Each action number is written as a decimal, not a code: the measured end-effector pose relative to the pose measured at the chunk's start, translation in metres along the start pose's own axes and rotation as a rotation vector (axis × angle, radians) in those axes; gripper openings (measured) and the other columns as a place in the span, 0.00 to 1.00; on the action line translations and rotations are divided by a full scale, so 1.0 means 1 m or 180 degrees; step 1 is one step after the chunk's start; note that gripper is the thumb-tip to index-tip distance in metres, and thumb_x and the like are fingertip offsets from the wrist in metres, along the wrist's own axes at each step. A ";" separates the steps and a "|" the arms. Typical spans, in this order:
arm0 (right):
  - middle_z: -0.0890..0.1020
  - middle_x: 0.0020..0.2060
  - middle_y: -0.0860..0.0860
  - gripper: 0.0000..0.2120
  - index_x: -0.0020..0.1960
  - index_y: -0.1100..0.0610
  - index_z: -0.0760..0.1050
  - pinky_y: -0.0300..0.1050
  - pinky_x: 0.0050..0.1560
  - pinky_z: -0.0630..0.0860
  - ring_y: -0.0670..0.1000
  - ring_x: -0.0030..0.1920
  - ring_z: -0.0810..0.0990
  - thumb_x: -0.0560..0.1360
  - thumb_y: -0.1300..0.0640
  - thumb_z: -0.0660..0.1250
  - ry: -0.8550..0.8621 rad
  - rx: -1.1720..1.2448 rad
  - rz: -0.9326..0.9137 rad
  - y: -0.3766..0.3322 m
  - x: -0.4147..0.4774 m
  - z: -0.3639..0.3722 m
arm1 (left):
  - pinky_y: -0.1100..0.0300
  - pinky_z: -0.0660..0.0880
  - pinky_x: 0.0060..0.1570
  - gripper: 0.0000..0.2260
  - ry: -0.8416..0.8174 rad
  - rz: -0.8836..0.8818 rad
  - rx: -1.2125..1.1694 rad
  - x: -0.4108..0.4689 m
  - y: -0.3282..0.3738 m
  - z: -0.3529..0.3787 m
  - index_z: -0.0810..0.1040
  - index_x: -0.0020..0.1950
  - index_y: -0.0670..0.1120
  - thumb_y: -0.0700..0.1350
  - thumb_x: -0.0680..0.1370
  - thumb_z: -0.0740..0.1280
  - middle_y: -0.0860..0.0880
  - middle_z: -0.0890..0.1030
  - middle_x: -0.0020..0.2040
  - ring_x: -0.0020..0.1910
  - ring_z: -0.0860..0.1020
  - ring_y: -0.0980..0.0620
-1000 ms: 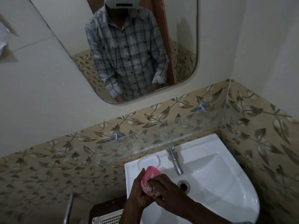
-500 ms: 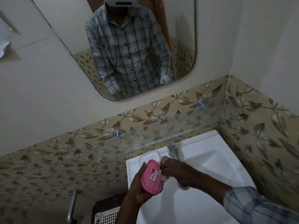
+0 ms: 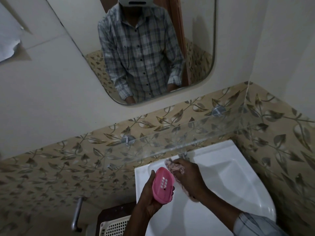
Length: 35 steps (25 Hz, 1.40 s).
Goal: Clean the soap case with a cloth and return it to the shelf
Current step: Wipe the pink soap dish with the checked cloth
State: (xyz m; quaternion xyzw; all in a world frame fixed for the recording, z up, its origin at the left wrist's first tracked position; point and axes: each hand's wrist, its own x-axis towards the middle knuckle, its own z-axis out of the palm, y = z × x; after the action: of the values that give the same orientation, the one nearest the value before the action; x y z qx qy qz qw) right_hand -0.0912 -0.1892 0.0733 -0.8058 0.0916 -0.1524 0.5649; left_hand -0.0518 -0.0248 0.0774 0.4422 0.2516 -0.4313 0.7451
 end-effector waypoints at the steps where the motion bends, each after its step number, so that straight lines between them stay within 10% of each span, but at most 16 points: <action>1: 0.84 0.49 0.51 0.09 0.55 0.57 0.82 0.33 0.53 0.77 0.48 0.51 0.83 0.76 0.64 0.68 -0.0148 -0.0005 -0.0089 -0.006 -0.002 0.009 | 0.48 0.79 0.47 0.31 -0.0106 0.0016 0.0001 -0.001 0.000 0.004 0.77 0.65 0.37 0.62 0.75 0.66 0.35 0.81 0.52 0.48 0.80 0.38; 5: 0.82 0.59 0.59 0.23 0.59 0.62 0.81 0.50 0.66 0.75 0.57 0.60 0.80 0.66 0.76 0.67 -0.0871 -0.0835 -0.2131 0.012 -0.030 0.019 | 0.46 0.83 0.39 0.21 -0.0881 -0.0322 -0.0444 -0.010 0.001 0.018 0.79 0.52 0.32 0.40 0.65 0.81 0.36 0.82 0.40 0.37 0.83 0.38; 11: 0.81 0.61 0.57 0.20 0.61 0.61 0.78 0.47 0.72 0.68 0.55 0.65 0.76 0.72 0.74 0.65 -0.1526 -0.1285 -0.3149 0.036 -0.013 -0.014 | 0.50 0.80 0.40 0.25 -0.0476 -0.0218 -0.0357 -0.002 -0.016 0.011 0.76 0.60 0.35 0.51 0.71 0.70 0.38 0.80 0.41 0.36 0.80 0.41; 16: 0.85 0.52 0.53 0.20 0.59 0.59 0.82 0.41 0.53 0.80 0.54 0.49 0.84 0.67 0.66 0.76 -0.0220 -0.1452 -0.1647 0.010 -0.002 0.007 | 0.44 0.74 0.56 0.21 -0.0165 0.0350 -0.0237 0.005 -0.009 0.012 0.79 0.62 0.36 0.52 0.81 0.61 0.35 0.82 0.53 0.51 0.79 0.37; 24: 0.82 0.49 0.57 0.13 0.53 0.63 0.75 0.39 0.38 0.70 0.55 0.51 0.82 0.75 0.53 0.67 -0.0745 -0.1310 0.1257 -0.015 0.010 0.024 | 0.43 0.80 0.54 0.24 0.0562 0.1287 0.0286 0.026 -0.024 0.006 0.79 0.63 0.41 0.58 0.78 0.62 0.35 0.84 0.55 0.55 0.83 0.37; 30: 0.86 0.38 0.62 0.05 0.39 0.63 0.84 0.45 0.40 0.83 0.58 0.39 0.86 0.67 0.70 0.71 -0.1430 0.1448 0.2213 -0.025 0.005 0.004 | 0.36 0.68 0.69 0.37 0.0622 0.1236 -0.0207 0.030 -0.017 -0.011 0.72 0.67 0.33 0.65 0.77 0.60 0.31 0.77 0.58 0.57 0.77 0.34; 35: 0.83 0.33 0.62 0.08 0.36 0.62 0.81 0.45 0.36 0.79 0.56 0.33 0.83 0.72 0.69 0.66 -0.0085 0.2066 0.2233 -0.011 -0.009 -0.030 | 0.43 0.80 0.51 0.32 -0.0280 0.1213 -0.1106 0.021 -0.011 -0.017 0.71 0.72 0.38 0.61 0.78 0.58 0.33 0.78 0.63 0.60 0.79 0.35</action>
State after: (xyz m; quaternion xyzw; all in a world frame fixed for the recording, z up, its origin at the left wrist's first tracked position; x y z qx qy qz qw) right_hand -0.1105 -0.2094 0.0920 -0.5101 0.2984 0.0371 0.8058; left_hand -0.0505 -0.0217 0.0484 0.3278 0.2014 -0.2523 0.8879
